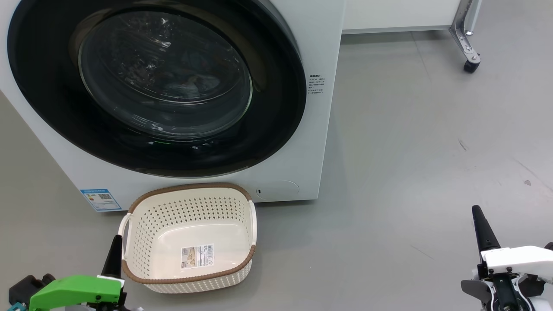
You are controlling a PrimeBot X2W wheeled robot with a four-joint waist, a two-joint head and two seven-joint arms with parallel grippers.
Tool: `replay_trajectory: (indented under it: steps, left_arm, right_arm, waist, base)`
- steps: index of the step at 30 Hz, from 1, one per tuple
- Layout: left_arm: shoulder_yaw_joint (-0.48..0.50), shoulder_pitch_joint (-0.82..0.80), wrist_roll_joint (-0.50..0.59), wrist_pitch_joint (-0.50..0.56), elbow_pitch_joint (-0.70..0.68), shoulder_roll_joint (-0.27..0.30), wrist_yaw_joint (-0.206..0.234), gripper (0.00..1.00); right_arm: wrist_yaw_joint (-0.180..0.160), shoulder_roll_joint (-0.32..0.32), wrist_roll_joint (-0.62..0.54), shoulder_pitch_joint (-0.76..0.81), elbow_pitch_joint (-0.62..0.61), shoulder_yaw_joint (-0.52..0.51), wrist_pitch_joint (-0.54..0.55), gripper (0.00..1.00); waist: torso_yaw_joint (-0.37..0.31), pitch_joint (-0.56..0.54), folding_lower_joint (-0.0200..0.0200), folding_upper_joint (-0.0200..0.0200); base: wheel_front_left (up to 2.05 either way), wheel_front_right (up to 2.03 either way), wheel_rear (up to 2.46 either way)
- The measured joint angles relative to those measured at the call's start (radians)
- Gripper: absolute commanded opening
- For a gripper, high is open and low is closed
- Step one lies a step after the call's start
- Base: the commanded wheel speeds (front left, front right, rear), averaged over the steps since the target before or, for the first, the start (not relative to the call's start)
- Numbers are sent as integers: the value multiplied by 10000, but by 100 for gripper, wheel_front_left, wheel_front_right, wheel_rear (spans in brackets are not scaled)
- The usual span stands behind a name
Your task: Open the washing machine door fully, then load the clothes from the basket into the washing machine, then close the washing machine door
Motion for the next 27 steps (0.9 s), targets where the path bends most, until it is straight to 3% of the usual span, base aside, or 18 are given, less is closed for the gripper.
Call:
replay_trajectory:
  steps: [21,27]
  left_arm:
    - [272,-576,-2433,640,209,35,0,0]
    - [290,-624,-2673,719,247,38,-2,0]
  right_arm:
    - [98,15,3041,-411,372,-445,656,0]
    - [102,35,3475,-557,414,-495,744,0]
  waist:
    - [-11,-28,0,0]
    - [-13,-31,0,0]
  base:
    - [0,0,0]
    - [0,0,0]
